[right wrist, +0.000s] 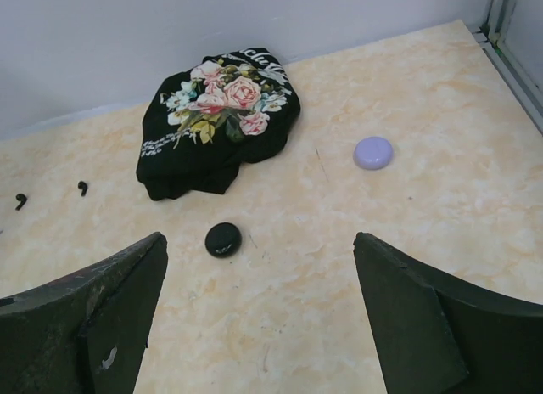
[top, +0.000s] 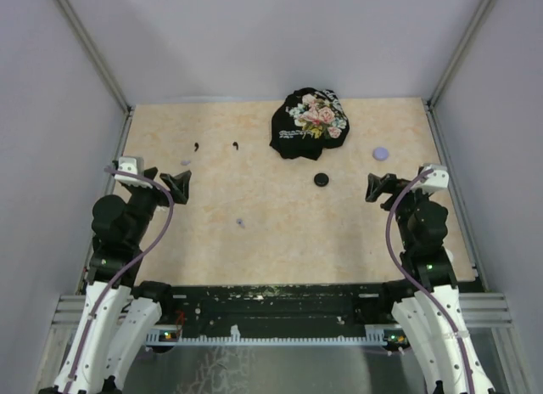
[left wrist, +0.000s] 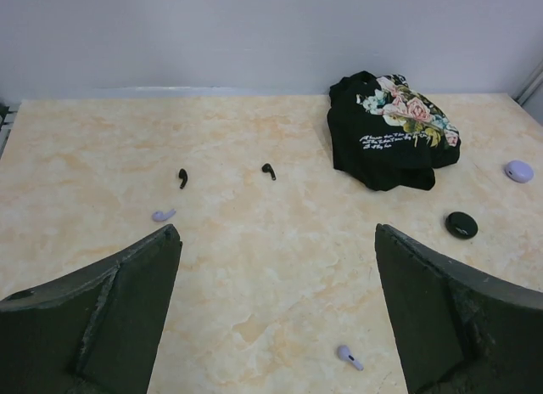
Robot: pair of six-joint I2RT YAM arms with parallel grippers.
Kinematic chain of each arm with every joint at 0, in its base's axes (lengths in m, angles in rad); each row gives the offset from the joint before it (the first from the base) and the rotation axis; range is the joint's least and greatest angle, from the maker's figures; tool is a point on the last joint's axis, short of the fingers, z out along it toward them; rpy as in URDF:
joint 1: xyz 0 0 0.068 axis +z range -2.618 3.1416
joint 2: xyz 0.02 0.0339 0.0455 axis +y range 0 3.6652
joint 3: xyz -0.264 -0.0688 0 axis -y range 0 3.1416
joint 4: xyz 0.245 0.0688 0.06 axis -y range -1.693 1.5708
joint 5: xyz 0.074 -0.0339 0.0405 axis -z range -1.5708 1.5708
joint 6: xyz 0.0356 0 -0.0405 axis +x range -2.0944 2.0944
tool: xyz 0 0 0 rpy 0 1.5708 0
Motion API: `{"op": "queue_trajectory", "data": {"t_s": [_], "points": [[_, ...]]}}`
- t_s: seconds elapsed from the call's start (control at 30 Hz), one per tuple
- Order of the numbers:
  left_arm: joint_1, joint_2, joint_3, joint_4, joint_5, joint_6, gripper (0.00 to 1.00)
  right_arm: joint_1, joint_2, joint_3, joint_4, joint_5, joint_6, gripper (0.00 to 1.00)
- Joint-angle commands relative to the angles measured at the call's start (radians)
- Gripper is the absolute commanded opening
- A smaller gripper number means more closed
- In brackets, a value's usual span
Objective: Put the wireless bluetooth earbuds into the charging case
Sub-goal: Pick up the charging case at the center of the board.
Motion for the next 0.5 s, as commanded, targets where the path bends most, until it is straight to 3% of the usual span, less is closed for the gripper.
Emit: {"op": "queue_trajectory", "data": {"t_s": [0.0, 0.23, 0.47], "points": [[0.003, -0.015, 0.001, 0.023, 0.016, 0.011, 1.0, -0.004, 0.005, 0.049, 0.012, 0.01, 0.005, 0.91], [0.003, -0.012, 0.004, 0.016, 0.02, 0.007, 1.0, -0.004, 0.063, 0.077, -0.012, -0.023, 0.012, 0.93], [0.003, -0.022, -0.001, 0.012, 0.036, 0.014, 1.0, -0.004, 0.22, 0.123, -0.006, -0.134, -0.006, 0.95]]}}
